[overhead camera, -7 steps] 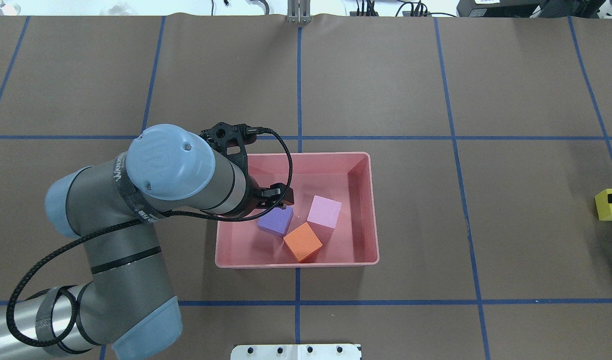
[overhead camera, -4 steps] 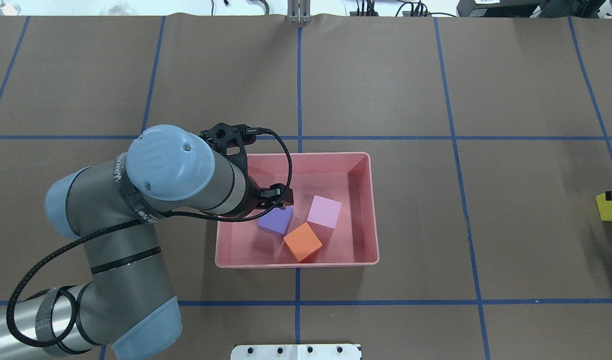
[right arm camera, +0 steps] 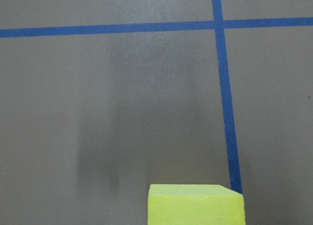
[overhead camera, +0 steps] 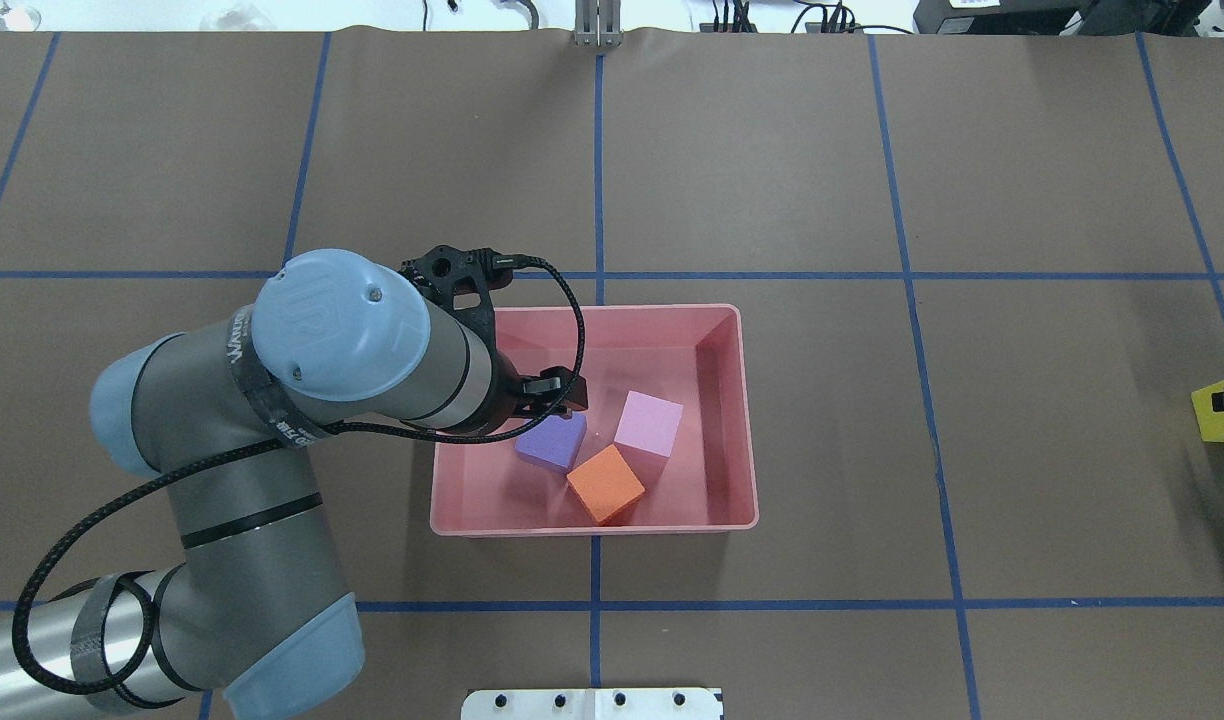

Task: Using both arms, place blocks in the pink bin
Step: 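Release the purple cube in the bin while the right gripper grasps the yellow cube, then lift the yellow cube with the right gripper while the left arm withdraws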

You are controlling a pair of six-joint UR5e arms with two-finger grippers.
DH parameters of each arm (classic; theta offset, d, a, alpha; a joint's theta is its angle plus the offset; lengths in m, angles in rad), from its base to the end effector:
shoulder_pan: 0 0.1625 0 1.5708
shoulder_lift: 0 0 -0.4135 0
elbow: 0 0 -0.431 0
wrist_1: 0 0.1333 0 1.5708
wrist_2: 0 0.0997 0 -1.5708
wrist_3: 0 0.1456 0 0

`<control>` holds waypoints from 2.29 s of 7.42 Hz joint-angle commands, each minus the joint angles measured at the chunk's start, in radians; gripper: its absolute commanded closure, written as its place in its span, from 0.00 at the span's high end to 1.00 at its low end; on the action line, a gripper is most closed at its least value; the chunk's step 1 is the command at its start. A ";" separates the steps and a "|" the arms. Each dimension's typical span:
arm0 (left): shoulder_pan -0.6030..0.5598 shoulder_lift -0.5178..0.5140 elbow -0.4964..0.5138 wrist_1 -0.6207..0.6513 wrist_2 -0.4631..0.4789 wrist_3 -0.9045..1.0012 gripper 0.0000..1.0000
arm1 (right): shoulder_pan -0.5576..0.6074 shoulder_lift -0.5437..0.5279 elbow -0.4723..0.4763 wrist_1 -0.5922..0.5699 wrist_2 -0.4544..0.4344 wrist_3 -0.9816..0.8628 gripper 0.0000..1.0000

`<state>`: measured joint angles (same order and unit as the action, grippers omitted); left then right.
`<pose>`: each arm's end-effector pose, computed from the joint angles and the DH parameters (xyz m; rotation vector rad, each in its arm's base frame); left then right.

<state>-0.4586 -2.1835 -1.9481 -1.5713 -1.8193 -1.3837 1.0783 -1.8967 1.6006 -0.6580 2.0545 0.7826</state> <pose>0.5370 -0.3738 0.1344 0.0966 1.0066 -0.1249 -0.1482 -0.4150 0.7275 0.2070 -0.7358 0.1267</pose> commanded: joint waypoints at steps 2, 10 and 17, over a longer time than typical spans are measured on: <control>0.000 0.004 0.002 -0.001 0.000 0.000 1.00 | -0.029 -0.002 -0.028 0.000 -0.028 -0.046 1.00; -0.359 0.403 -0.144 -0.002 -0.189 0.675 1.00 | -0.029 0.027 0.106 -0.114 0.044 0.024 0.00; -1.061 0.628 0.227 -0.033 -0.434 1.462 1.00 | -0.150 0.311 0.543 -0.748 0.062 0.402 0.00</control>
<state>-1.4254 -1.5777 -1.7882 -1.5903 -2.2269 0.0568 0.9755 -1.6710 2.0768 -1.2777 2.1205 1.0946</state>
